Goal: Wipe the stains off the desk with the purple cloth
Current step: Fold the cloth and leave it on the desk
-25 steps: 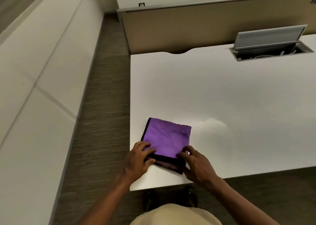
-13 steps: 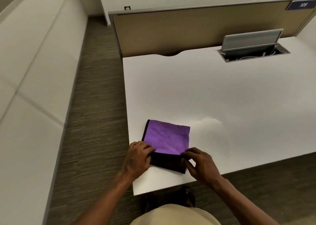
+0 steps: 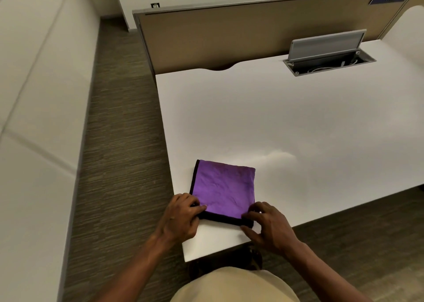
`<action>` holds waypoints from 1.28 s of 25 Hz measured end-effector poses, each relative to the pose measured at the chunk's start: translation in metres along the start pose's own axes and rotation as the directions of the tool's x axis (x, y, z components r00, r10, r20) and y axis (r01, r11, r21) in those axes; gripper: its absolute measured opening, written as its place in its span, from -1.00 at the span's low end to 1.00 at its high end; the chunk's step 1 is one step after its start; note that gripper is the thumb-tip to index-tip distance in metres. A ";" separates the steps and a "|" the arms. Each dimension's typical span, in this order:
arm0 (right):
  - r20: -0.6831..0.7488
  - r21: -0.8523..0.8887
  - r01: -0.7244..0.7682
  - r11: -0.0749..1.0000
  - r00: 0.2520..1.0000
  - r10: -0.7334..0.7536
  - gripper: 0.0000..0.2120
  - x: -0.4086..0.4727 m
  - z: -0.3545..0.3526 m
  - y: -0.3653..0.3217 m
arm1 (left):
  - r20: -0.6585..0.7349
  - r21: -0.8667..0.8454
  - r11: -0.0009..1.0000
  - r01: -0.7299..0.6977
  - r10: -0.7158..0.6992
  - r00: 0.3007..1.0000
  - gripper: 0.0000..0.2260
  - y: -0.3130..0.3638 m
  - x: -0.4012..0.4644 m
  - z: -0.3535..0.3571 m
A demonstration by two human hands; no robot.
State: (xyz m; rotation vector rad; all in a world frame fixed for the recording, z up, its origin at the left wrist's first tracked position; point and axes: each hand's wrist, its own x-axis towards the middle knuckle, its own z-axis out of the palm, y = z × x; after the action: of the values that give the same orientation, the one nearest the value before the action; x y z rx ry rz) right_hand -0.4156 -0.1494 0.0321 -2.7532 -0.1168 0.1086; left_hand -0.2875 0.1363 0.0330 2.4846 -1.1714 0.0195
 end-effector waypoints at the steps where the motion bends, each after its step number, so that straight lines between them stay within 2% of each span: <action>1: -0.001 -0.019 0.018 1.000 1.000 -0.018 -0.52 -0.001 0.002 0.000 | 0.019 -0.007 1.000 -0.012 0.012 1.000 -0.65 -0.001 0.001 0.000; 5: -0.077 -0.027 0.053 0.998 0.996 -0.055 -0.69 -0.001 0.006 0.005 | 0.082 -0.003 0.998 -0.066 0.066 0.994 -0.67 -0.005 -0.001 0.001; 10: -0.110 -0.162 0.103 0.981 0.986 -0.122 -0.53 -0.007 0.009 0.010 | 0.031 0.040 0.993 -0.111 0.110 0.993 -0.71 0.007 -0.005 0.012; 12: -0.086 -0.094 0.054 0.994 0.994 -0.062 -0.64 -0.014 0.004 0.011 | 0.051 -0.005 0.992 -0.129 0.129 0.990 -0.74 0.009 -0.008 0.015; 13: -0.088 0.003 -0.021 1.000 0.996 0.021 -0.68 -0.014 -0.002 0.009 | 0.062 -0.064 0.994 -0.085 0.089 0.994 -0.73 0.008 -0.006 0.014; 15: -0.091 0.281 -0.213 0.936 0.965 0.247 -0.59 -0.003 -0.010 0.005 | 0.053 -0.213 0.973 0.088 -0.079 0.995 -0.63 0.003 0.003 0.012; 17: -0.135 0.432 -0.368 0.823 0.876 0.462 -0.47 0.023 -0.017 0.002 | -0.016 -0.328 0.905 0.270 -0.291 0.957 -0.65 -0.001 0.021 0.013; 18: -0.117 0.442 -0.443 0.780 0.833 0.540 -0.43 0.037 -0.020 0.001 | -0.039 -0.371 0.856 0.360 -0.402 0.915 -0.66 -0.003 0.033 0.014; 20: -0.077 0.382 -0.542 0.748 0.788 0.610 -0.39 0.063 -0.018 -0.002 | 0.010 -0.437 0.726 0.531 -0.587 0.810 -0.61 -0.006 0.058 0.014; 22: -0.089 0.350 -0.584 0.733 0.758 0.646 -0.39 0.081 -0.013 -0.004 | 0.068 -0.466 0.618 0.633 -0.689 0.722 -0.56 -0.010 0.079 0.013; 24: -0.103 0.399 -0.629 0.667 0.692 0.714 -0.43 0.093 -0.009 -0.005 | 0.111 -0.496 0.510 0.703 -0.765 0.634 -0.51 -0.017 0.095 0.012; 26: -0.084 0.463 -0.664 0.587 0.626 0.775 -0.45 0.102 -0.006 -0.003 | 0.154 -0.496 0.448 0.744 -0.798 0.583 -0.50 -0.025 0.103 0.013; 30: -0.022 0.530 -0.662 0.531 0.615 0.789 -0.57 0.115 -0.010 0.001 | 0.185 -0.521 0.446 0.728 -0.773 0.606 -0.79 -0.032 0.104 0.013; 32: -0.020 0.574 -0.628 0.525 0.630 0.776 -0.71 0.116 -0.013 0.001 | 0.198 -0.565 0.423 0.709 -0.764 0.614 -0.83 -0.034 0.102 0.013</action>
State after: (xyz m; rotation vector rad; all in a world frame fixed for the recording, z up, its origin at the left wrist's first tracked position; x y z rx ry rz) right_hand -0.2986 -0.1439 0.0369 -2.0487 1.0036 -0.0337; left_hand -0.1977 0.0757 0.0273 2.1341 0.1025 -0.4208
